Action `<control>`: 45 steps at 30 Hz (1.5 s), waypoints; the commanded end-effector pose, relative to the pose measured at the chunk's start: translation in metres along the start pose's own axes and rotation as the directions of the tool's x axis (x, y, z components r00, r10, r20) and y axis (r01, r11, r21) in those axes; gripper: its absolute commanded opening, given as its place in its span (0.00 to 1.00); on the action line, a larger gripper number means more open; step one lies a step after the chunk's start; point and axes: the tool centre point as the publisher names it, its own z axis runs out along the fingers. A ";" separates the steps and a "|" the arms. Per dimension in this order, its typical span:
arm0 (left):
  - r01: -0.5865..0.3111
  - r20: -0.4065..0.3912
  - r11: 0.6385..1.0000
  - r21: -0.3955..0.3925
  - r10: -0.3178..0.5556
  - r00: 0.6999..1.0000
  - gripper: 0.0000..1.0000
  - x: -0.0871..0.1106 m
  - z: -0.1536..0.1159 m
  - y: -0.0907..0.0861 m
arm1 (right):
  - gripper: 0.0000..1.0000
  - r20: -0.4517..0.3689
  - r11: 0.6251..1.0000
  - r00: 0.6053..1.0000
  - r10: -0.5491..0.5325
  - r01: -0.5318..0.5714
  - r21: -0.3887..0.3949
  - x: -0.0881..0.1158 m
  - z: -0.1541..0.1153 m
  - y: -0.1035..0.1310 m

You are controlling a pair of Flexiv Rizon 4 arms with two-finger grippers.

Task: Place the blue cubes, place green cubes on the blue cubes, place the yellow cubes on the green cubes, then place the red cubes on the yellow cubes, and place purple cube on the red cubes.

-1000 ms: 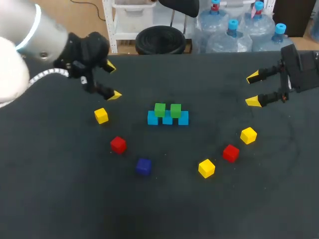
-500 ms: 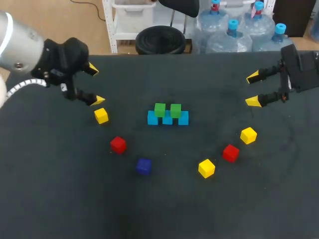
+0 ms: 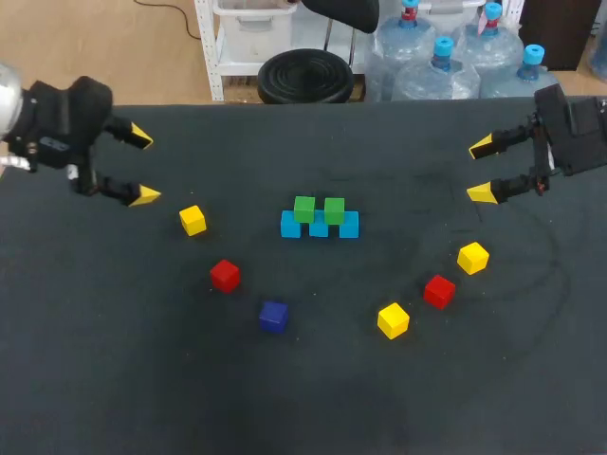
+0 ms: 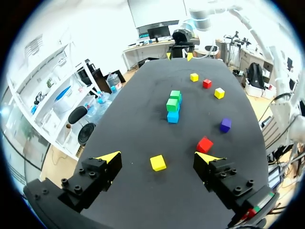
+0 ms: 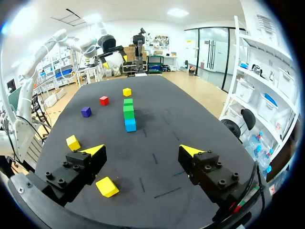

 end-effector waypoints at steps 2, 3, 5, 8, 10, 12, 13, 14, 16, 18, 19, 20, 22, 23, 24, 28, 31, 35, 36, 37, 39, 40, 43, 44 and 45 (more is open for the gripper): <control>-0.017 0.094 1.000 -0.007 0.018 0.995 1.00 0.009 -0.017 -0.004 | 1.00 0.002 1.000 1.000 -0.001 0.001 0.000 0.000 0.001 0.000; -0.016 0.093 1.000 -0.010 0.017 0.996 1.00 0.010 -0.018 -0.004 | 1.00 0.002 1.000 1.000 -0.001 0.001 0.000 0.000 0.001 0.000; -0.016 0.092 1.000 -0.014 0.017 0.996 1.00 0.012 -0.020 -0.003 | 1.00 0.002 1.000 1.000 -0.001 0.001 0.000 0.000 0.001 0.000; -0.025 0.088 0.999 -0.025 0.027 0.996 1.00 0.014 -0.023 -0.003 | 1.00 0.002 1.000 1.000 -0.001 0.001 0.000 0.000 0.001 0.000; -0.027 0.088 0.999 -0.027 0.030 0.996 1.00 0.015 -0.025 -0.004 | 1.00 0.002 1.000 1.000 -0.001 0.001 0.000 0.000 0.001 0.000; -0.025 0.078 0.999 -0.035 0.028 0.997 1.00 0.016 -0.026 -0.004 | 1.00 0.002 1.000 1.000 -0.001 0.001 0.000 0.000 0.001 0.000; -0.024 0.076 0.999 -0.037 0.027 0.997 1.00 0.016 -0.026 -0.004 | 1.00 0.002 1.000 1.000 -0.001 0.001 0.000 0.000 0.001 0.000; -0.024 0.076 0.999 -0.037 0.027 0.997 1.00 0.016 -0.026 -0.004 | 1.00 0.002 1.000 1.000 -0.001 0.001 0.000 0.000 0.001 0.000; -0.024 0.076 0.999 -0.037 0.027 0.997 1.00 0.016 -0.026 -0.004 | 1.00 0.002 1.000 1.000 -0.001 0.001 0.000 0.000 0.001 0.000; -0.024 0.076 0.999 -0.037 0.027 0.997 1.00 0.016 -0.026 -0.004 | 1.00 0.002 1.000 1.000 -0.001 0.001 0.000 0.000 0.001 0.000; -0.024 0.076 0.999 -0.037 0.027 0.997 1.00 0.016 -0.026 -0.004 | 1.00 0.002 1.000 1.000 -0.001 0.001 0.000 0.000 0.001 0.000; -0.024 0.076 0.999 -0.037 0.027 0.997 1.00 0.016 -0.026 -0.004 | 1.00 0.002 1.000 1.000 -0.001 0.001 0.000 0.000 0.001 0.000; -0.024 0.076 0.999 -0.037 0.027 0.997 1.00 0.016 -0.026 -0.004 | 1.00 0.002 1.000 1.000 -0.001 0.001 0.000 0.000 0.001 0.000; -0.024 0.076 0.999 -0.037 0.027 0.997 1.00 0.016 -0.026 -0.004 | 1.00 0.002 1.000 1.000 -0.001 0.001 0.000 0.000 0.001 0.000; -0.024 0.076 0.999 -0.037 0.027 0.997 1.00 0.016 -0.026 -0.004 | 1.00 0.002 1.000 1.000 -0.001 0.001 0.000 0.000 0.001 0.000; -0.024 0.076 0.999 -0.037 0.027 0.997 1.00 0.016 -0.026 -0.004 | 1.00 0.019 0.997 0.998 -0.056 0.057 -0.044 -0.007 -0.002 0.006; -0.024 0.076 0.999 -0.037 0.027 0.997 1.00 0.016 -0.026 -0.004 | 1.00 0.011 0.986 0.993 -0.120 0.120 -0.112 -0.012 -0.001 0.026; -0.024 0.076 0.999 -0.037 0.027 0.997 1.00 0.016 -0.026 -0.004 | 1.00 -0.033 0.959 0.976 -0.214 0.203 -0.198 -0.013 0.000 0.057; -0.024 0.076 0.999 -0.037 0.027 0.997 1.00 0.016 -0.026 -0.004 | 1.00 -0.035 0.953 0.973 -0.226 0.214 -0.214 -0.013 0.000 0.065; -0.024 0.076 0.999 -0.037 0.027 0.997 1.00 0.016 -0.026 -0.004 | 1.00 -0.040 0.945 0.968 -0.246 0.230 -0.233 -0.013 0.001 0.072; -0.024 0.076 0.999 -0.037 0.027 0.997 1.00 0.016 -0.026 -0.004 | 1.00 -0.062 0.929 0.955 -0.291 0.266 -0.259 -0.011 0.003 0.087; -0.024 0.076 0.999 -0.037 0.027 0.997 1.00 0.016 -0.026 -0.004 | 1.00 -0.067 0.922 0.950 -0.305 0.277 -0.268 -0.010 0.005 0.094; -0.024 0.076 0.999 -0.037 0.027 0.997 1.00 0.016 -0.026 -0.004 | 1.00 -0.088 0.900 0.928 -0.361 0.322 -0.294 -0.007 0.013 0.113; -0.024 0.076 0.999 -0.037 0.027 0.997 1.00 0.016 -0.026 -0.004 | 1.00 -0.092 0.894 0.922 -0.375 0.334 -0.297 -0.006 0.016 0.118; -0.024 0.076 0.999 -0.037 0.027 0.997 1.00 0.016 -0.026 -0.004 | 1.00 -0.092 0.889 0.918 -0.386 0.343 -0.302 -0.005 0.019 0.124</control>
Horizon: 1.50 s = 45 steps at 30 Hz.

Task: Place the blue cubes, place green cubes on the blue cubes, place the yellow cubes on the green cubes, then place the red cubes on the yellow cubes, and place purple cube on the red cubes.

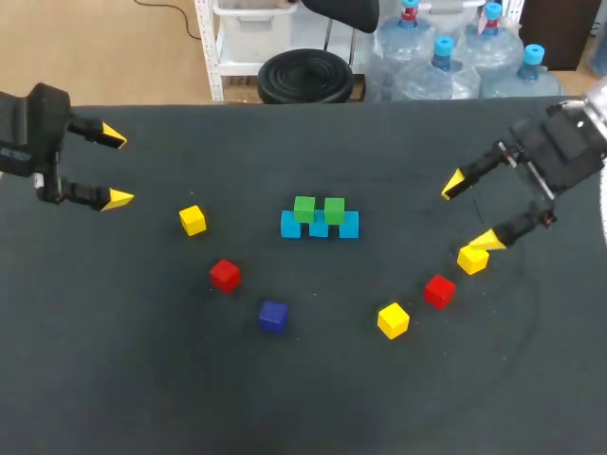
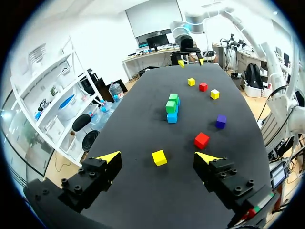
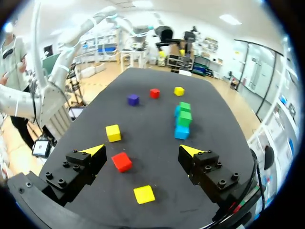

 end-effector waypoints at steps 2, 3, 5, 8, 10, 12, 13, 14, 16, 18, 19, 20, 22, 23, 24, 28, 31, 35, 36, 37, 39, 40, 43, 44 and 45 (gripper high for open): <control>-0.003 0.005 1.000 -0.003 0.003 1.000 1.00 0.001 0.000 -0.001 | 1.00 -0.068 0.999 0.996 -0.050 0.052 0.018 -0.011 0.024 0.028; -0.003 0.005 1.000 -0.003 0.003 1.000 1.00 0.001 0.000 -0.001 | 1.00 -0.071 0.998 0.995 -0.068 0.069 0.009 -0.012 0.028 0.032; -0.003 0.005 1.000 -0.003 0.003 1.000 1.00 0.001 0.000 -0.001 | 1.00 -0.075 0.996 0.993 -0.093 0.093 -0.005 -0.014 0.034 0.039; -0.003 0.005 1.000 -0.003 0.003 1.000 1.00 0.001 0.000 -0.001 | 1.00 -0.076 0.992 0.989 -0.125 0.124 -0.029 -0.017 0.045 0.048; -0.003 0.005 1.000 -0.003 0.003 1.000 1.00 0.001 0.000 -0.001 | 1.00 -0.086 0.988 0.985 -0.148 0.144 -0.047 -0.017 0.051 0.053; -0.003 0.005 1.000 -0.003 0.003 1.000 1.00 0.001 0.000 -0.001 | 1.00 -0.085 0.984 0.982 -0.168 0.162 -0.071 -0.016 0.057 0.058; -0.003 0.005 1.000 -0.003 0.003 1.000 1.00 0.001 0.000 -0.001 | 1.00 -0.086 0.981 0.980 -0.181 0.174 -0.088 -0.016 0.060 0.060; -0.003 0.005 1.000 -0.003 0.003 1.000 1.00 0.001 0.000 -0.001 | 1.00 -0.087 0.975 0.976 -0.201 0.191 -0.110 -0.015 0.063 0.063; -0.003 0.005 1.000 -0.003 0.003 1.000 1.00 0.001 0.000 -0.001 | 1.00 -0.085 0.965 0.969 -0.230 0.216 -0.151 -0.012 0.069 0.066; -0.003 0.005 1.000 -0.003 0.003 1.000 1.00 0.001 0.000 -0.001 | 1.00 -0.091 0.949 0.959 -0.269 0.247 -0.198 -0.008 0.074 0.067; -0.003 0.005 1.000 -0.003 0.003 1.000 1.00 0.001 0.000 -0.001 | 1.00 -0.083 0.944 0.958 -0.275 0.253 -0.212 -0.007 0.075 0.068; -0.003 0.005 1.000 -0.003 0.003 1.000 1.00 0.001 0.000 -0.001 | 1.00 -0.084 0.940 0.955 -0.284 0.260 -0.222 -0.005 0.076 0.068; -0.003 0.005 1.000 -0.003 0.003 1.000 1.00 0.001 0.000 -0.001 | 1.00 -0.084 0.931 0.950 -0.300 0.273 -0.243 -0.002 0.079 0.068; -0.003 0.005 1.000 -0.003 0.003 1.000 1.00 0.001 0.000 -0.001 | 1.00 -0.086 0.926 0.946 -0.313 0.283 -0.251 -0.001 0.080 0.067; -0.003 0.005 1.000 -0.003 0.003 1.000 1.00 0.001 0.000 -0.001 | 1.00 -0.088 0.922 0.943 -0.321 0.290 -0.256 0.001 0.082 0.067; -0.003 0.005 1.000 -0.003 0.003 1.000 1.00 0.001 0.000 -0.001 | 1.00 -0.085 0.918 0.940 -0.330 0.299 -0.260 0.004 0.088 0.060; -0.003 0.005 1.000 -0.003 0.003 1.000 1.00 0.001 0.000 -0.001 | 1.00 -0.078 0.916 0.940 -0.333 0.303 -0.264 0.005 0.093 0.059; -0.003 0.005 1.000 -0.003 0.003 1.000 1.00 0.001 0.000 -0.001 | 1.00 -0.068 0.906 0.935 -0.348 0.316 -0.282 0.003 0.103 0.064; -0.003 0.005 1.000 -0.003 0.003 1.000 1.00 0.001 0.000 -0.001 | 1.00 -0.064 0.903 0.935 -0.350 0.319 -0.287 0.002 0.105 0.065; -0.003 0.005 1.000 -0.003 0.003 1.000 1.00 0.001 0.000 -0.001 | 1.00 -0.063 0.901 0.934 -0.353 0.321 -0.291 0.002 0.108 0.065; -0.003 0.005 1.000 -0.003 0.003 1.000 1.00 0.001 0.000 -0.001 | 1.00 -0.063 0.899 0.932 -0.357 0.324 -0.295 0.002 0.112 0.066; -0.003 0.005 1.000 -0.003 0.003 1.000 1.00 0.001 0.000 -0.001 | 1.00 -0.063 0.898 0.932 -0.357 0.324 -0.297 0.001 0.113 0.065; -0.003 0.005 1.000 -0.003 0.003 1.000 1.00 0.001 0.000 -0.001 | 1.00 -0.061 0.897 0.932 -0.358 0.325 -0.300 0.001 0.117 0.064; -0.003 0.005 1.000 -0.003 0.003 1.000 1.00 0.001 0.000 -0.001 | 1.00 -0.061 0.896 0.931 -0.359 0.325 -0.301 0.001 0.118 0.063; -0.003 0.005 1.000 -0.003 0.003 1.000 1.00 0.001 0.000 -0.001 | 0.96 -0.062 0.896 0.932 -0.358 0.325 -0.302 0.001 0.119 0.063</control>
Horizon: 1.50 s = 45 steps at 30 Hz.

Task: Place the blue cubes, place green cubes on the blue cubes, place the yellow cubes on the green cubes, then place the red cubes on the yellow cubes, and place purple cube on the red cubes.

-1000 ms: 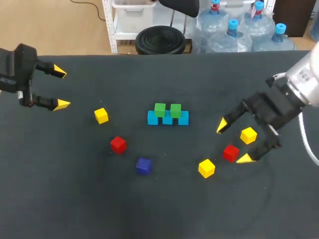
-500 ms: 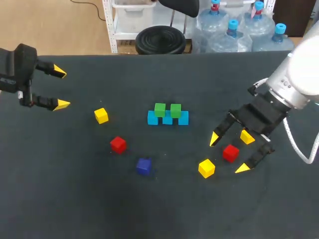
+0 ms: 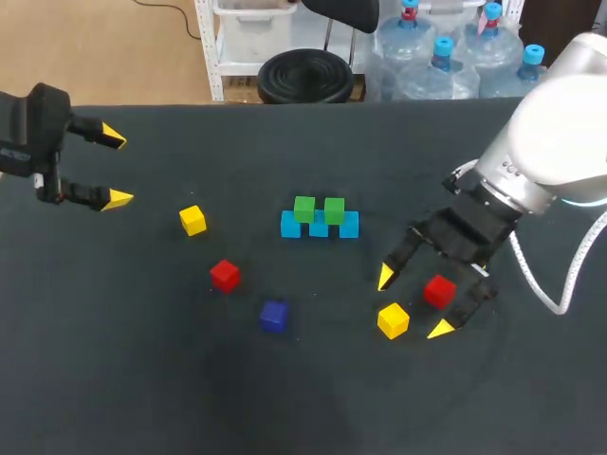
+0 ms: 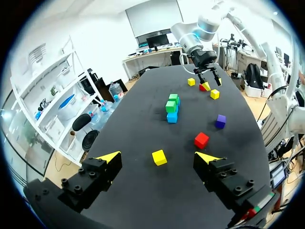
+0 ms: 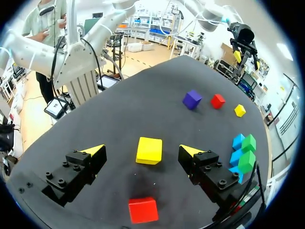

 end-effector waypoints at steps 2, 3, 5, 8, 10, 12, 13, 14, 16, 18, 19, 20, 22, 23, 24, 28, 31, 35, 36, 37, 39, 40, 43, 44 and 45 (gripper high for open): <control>-0.003 0.006 1.000 -0.003 0.003 1.000 1.00 0.001 0.000 0.000 | 0.89 0.001 1.000 1.000 0.003 -0.003 -0.007 0.003 0.005 -0.006; -0.003 0.006 1.000 -0.003 0.003 1.000 1.00 0.001 0.000 0.000 | 0.84 0.001 1.000 1.000 0.004 -0.004 -0.007 0.003 0.006 -0.007; -0.003 0.006 1.000 -0.003 0.003 1.000 1.00 0.001 0.000 0.000 | 0.70 0.000 1.000 1.000 0.008 -0.008 -0.008 0.004 0.008 -0.007; -0.003 0.006 1.000 -0.003 0.003 1.000 1.00 0.001 0.000 0.000 | 0.49 0.001 1.000 1.000 0.016 -0.016 -0.006 0.006 0.010 -0.008; -0.003 0.006 1.000 -0.003 0.003 1.000 1.00 0.001 0.000 0.000 | 0.49 0.001 1.000 1.000 0.023 -0.023 -0.003 0.006 0.012 -0.008; -0.003 0.006 1.000 -0.003 0.003 1.000 1.00 0.001 0.000 0.000 | 0.50 0.003 1.000 1.000 0.029 -0.029 0.000 0.007 0.013 -0.009; -0.003 0.006 1.000 -0.003 0.003 1.000 1.00 0.001 0.000 0.000 | 0.50 0.003 0.999 0.999 0.032 -0.032 0.001 0.007 0.014 -0.009; -0.003 0.006 1.000 -0.003 0.003 1.000 1.00 0.001 0.000 0.000 | 0.49 0.005 0.999 0.999 0.037 -0.037 0.005 0.007 0.015 -0.009; -0.003 0.006 1.000 -0.003 0.003 1.000 1.00 0.001 0.000 0.000 | 0.49 0.006 0.999 0.999 0.043 -0.043 0.010 0.007 0.016 -0.010; -0.003 0.006 1.000 -0.003 0.003 1.000 1.00 0.001 0.000 0.000 | 0.49 0.008 0.999 0.999 0.049 -0.049 0.016 0.007 0.017 -0.010; -0.003 0.006 1.000 -0.003 0.003 1.000 1.00 0.001 0.000 0.000 | 0.48 0.009 0.998 0.999 0.053 -0.053 0.019 0.007 0.018 -0.010; -0.003 0.006 1.000 -0.003 0.003 1.000 1.00 0.001 0.000 0.000 | 0.47 0.010 0.998 0.998 0.056 -0.056 0.022 0.008 0.018 -0.011; -0.003 0.006 1.000 -0.003 0.003 1.000 1.00 0.001 0.000 0.000 | 0.39 0.012 0.998 0.998 0.060 -0.061 0.027 0.008 0.018 -0.011; -0.003 0.006 1.000 -0.003 0.003 1.000 1.00 0.001 0.000 0.000 | 0.36 0.011 0.998 0.998 0.062 -0.063 0.030 0.008 0.018 -0.011; -0.003 0.006 1.000 -0.003 0.003 1.000 1.00 0.001 0.000 0.000 | 0.33 0.011 0.997 0.998 0.064 -0.064 0.033 0.008 0.019 -0.011; -0.003 0.006 1.000 -0.003 0.003 1.000 1.00 0.001 0.000 0.000 | 0.13 0.014 0.996 0.997 0.077 -0.078 0.047 0.008 0.019 -0.010; -0.003 0.006 1.000 -0.003 0.003 1.000 1.00 0.001 0.000 0.000 | 0.00 0.016 0.995 0.996 0.086 -0.086 0.057 0.009 0.017 -0.009; -0.003 0.006 1.000 -0.003 0.003 1.000 1.00 0.001 0.000 0.000 | 0.00 0.006 0.992 0.995 0.103 -0.103 0.072 0.010 0.010 -0.009; -0.003 0.006 1.000 -0.003 0.003 1.000 1.00 0.001 0.000 0.000 | 0.00 0.007 0.991 0.994 0.112 -0.112 0.076 0.010 0.008 -0.009; -0.003 0.006 1.000 -0.003 0.003 1.000 1.00 0.001 0.000 0.000 | 0.00 0.005 0.989 0.992 0.128 -0.128 0.080 0.009 0.003 -0.011; -0.003 0.006 1.000 -0.003 0.003 1.000 1.00 0.001 0.000 0.000 | 0.00 -0.001 0.982 0.986 0.166 -0.165 0.096 0.007 -0.005 -0.013; -0.003 0.006 1.000 -0.003 0.003 1.000 1.00 0.001 0.000 0.000 | 0.00 -0.015 0.978 0.983 0.183 -0.181 0.101 0.006 -0.009 -0.015; -0.003 0.006 1.000 -0.003 0.003 1.000 1.00 0.001 0.000 0.000 | 0.00 -0.007 0.955 0.965 0.262 -0.258 0.144 -0.002 -0.026 -0.023; -0.003 0.006 1.000 -0.003 0.003 1.000 1.00 0.001 0.000 0.000 | 0.00 -0.010 0.941 0.956 0.295 -0.288 0.176 -0.004 -0.032 -0.027; -0.003 0.006 1.000 -0.003 0.003 1.000 1.00 0.001 0.000 0.000 | 0.00 0.000 0.927 0.947 0.322 -0.315 0.203 -0.006 -0.038 -0.031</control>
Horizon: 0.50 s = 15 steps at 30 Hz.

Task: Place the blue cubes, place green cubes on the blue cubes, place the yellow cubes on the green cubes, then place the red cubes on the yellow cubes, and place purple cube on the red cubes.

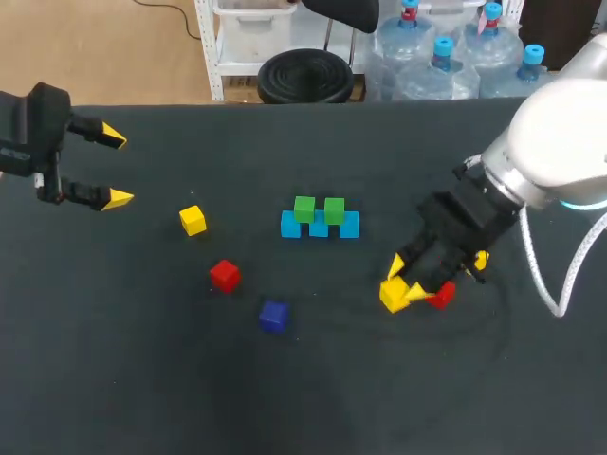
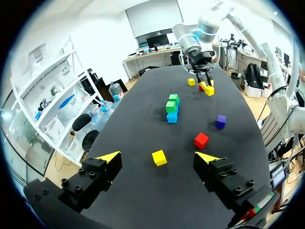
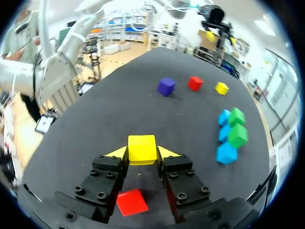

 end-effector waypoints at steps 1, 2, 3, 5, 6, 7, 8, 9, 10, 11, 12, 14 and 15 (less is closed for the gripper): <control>-0.004 0.007 1.000 -0.003 0.004 1.000 1.00 0.002 0.000 0.000 | 0.00 -0.002 0.992 0.996 0.093 -0.093 0.088 -0.016 -0.026 -0.003; -0.004 0.007 1.000 -0.003 0.004 1.000 1.00 0.002 0.000 0.000 | 0.00 0.000 0.987 0.993 0.118 -0.117 0.114 -0.018 -0.030 -0.006; -0.004 0.007 1.000 -0.003 0.004 1.000 1.00 0.002 0.000 0.000 | 0.00 0.002 0.980 0.990 0.143 -0.142 0.141 -0.020 -0.033 -0.011; -0.004 0.007 1.000 -0.003 0.004 1.000 1.00 0.002 0.000 0.000 | 0.00 0.001 0.964 0.983 0.182 -0.178 0.198 -0.027 -0.043 -0.020; -0.004 0.007 1.000 -0.003 0.004 1.000 1.00 0.002 0.000 0.000 | 0.00 0.004 0.960 0.982 0.188 -0.185 0.211 -0.030 -0.047 -0.024; -0.004 0.007 1.000 -0.003 0.004 1.000 1.00 0.002 0.000 0.000 | 0.00 0.008 0.952 0.980 0.200 -0.196 0.233 -0.032 -0.050 -0.027; -0.004 0.007 1.000 -0.003 0.004 1.000 1.00 0.002 0.000 0.000 | 0.00 0.004 0.942 0.976 0.218 -0.212 0.260 -0.034 -0.053 -0.032; -0.004 0.007 1.000 -0.003 0.004 1.000 1.00 0.002 0.000 0.000 | 0.00 0.003 0.938 0.975 0.224 -0.216 0.273 -0.036 -0.055 -0.035; -0.004 0.007 1.000 -0.003 0.004 1.000 1.00 0.002 0.000 0.000 | 0.00 0.001 0.930 0.972 0.233 -0.224 0.291 -0.037 -0.056 -0.038; -0.004 0.007 1.000 -0.003 0.004 1.000 1.00 0.002 0.000 0.000 | 0.00 0.005 0.922 0.970 0.244 -0.234 0.309 -0.038 -0.057 -0.042; -0.004 0.007 1.000 -0.003 0.004 1.000 1.00 0.002 0.000 0.000 | 0.00 0.007 0.916 0.969 0.247 -0.236 0.323 -0.039 -0.058 -0.045; -0.004 0.007 1.000 -0.003 0.004 1.000 1.00 0.002 0.000 0.000 | 0.00 0.009 0.904 0.965 0.261 -0.248 0.349 -0.040 -0.058 -0.052; -0.004 0.007 1.000 -0.003 0.004 1.000 1.00 0.002 0.000 0.000 | 0.00 0.010 0.898 0.963 0.269 -0.254 0.359 -0.040 -0.057 -0.056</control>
